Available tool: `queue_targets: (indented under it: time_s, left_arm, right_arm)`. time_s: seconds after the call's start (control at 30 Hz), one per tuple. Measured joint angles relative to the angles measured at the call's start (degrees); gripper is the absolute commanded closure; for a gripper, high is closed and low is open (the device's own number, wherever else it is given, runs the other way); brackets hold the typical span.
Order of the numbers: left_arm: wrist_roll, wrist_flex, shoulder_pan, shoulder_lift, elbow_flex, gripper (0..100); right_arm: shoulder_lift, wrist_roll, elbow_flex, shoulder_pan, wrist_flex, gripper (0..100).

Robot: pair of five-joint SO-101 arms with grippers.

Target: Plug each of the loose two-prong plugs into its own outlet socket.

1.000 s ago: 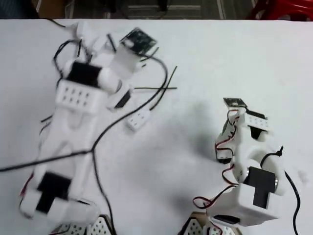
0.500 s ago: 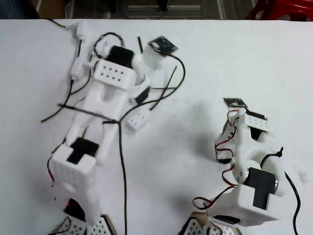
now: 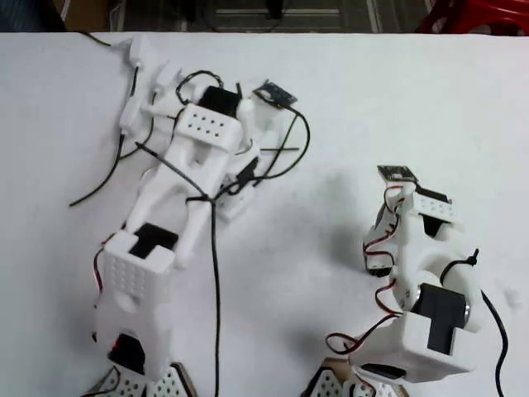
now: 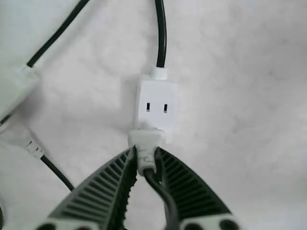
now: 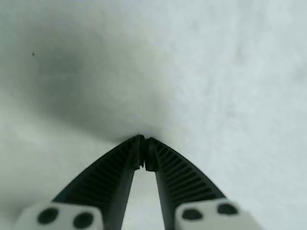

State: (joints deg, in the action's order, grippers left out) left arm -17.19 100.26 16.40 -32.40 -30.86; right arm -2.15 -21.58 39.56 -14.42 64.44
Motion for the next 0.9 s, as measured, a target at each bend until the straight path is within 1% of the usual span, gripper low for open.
queue_targets:
  time_s: [0.23,0.5,0.67,0.8,0.9]
  left_arm:
    - [0.35,0.26,-0.18,-0.26,-0.09,98]
    - [3.34,1.23,-0.26,0.18,-0.09,98]
    - [3.34,1.23,-0.26,0.26,0.35,98]
    - [3.69,-0.88,0.44,1.93,3.78,98]
    - [5.45,-2.55,0.62,2.81,5.63,98]
  right_arm:
    - [0.0,0.0,0.0,0.0,0.0,98.0]
    - [0.0,0.0,0.0,0.0,0.0,98.0]
    - [0.0,0.0,0.0,0.0,0.0,98.0]
    - [0.0,0.0,0.0,0.0,0.0,98.0]
    - [0.0,0.0,0.0,0.0,0.0,98.0]
